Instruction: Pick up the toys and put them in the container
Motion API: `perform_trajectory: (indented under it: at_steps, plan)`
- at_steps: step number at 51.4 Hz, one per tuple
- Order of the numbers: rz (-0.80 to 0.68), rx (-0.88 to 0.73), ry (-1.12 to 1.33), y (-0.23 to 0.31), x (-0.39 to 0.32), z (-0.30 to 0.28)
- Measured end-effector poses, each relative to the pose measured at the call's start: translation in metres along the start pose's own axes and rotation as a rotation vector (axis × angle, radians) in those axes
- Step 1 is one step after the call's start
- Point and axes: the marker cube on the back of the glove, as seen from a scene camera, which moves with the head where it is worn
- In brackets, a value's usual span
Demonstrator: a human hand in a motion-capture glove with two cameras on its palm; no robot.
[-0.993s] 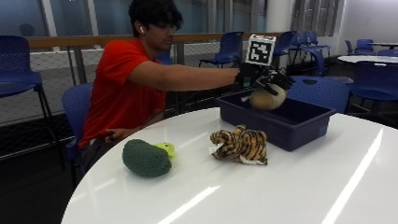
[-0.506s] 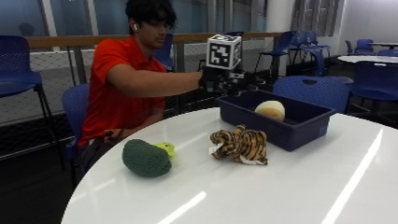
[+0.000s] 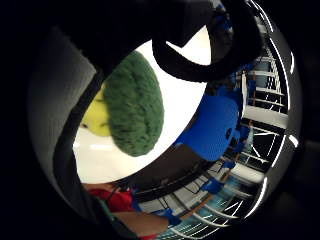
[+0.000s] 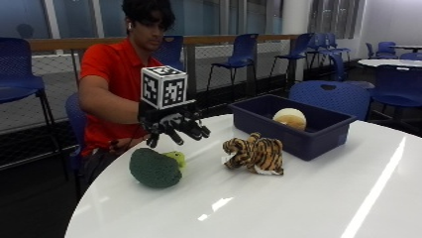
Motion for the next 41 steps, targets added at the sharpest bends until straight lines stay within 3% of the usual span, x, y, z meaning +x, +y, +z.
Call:
perform_trajectory:
  at_steps: [11,41]
  plan:
    - [0.077,-0.014,0.104,0.007,0.037,0.021]
    - [0.101,-0.143,-0.023,-0.001,0.055,0.076]
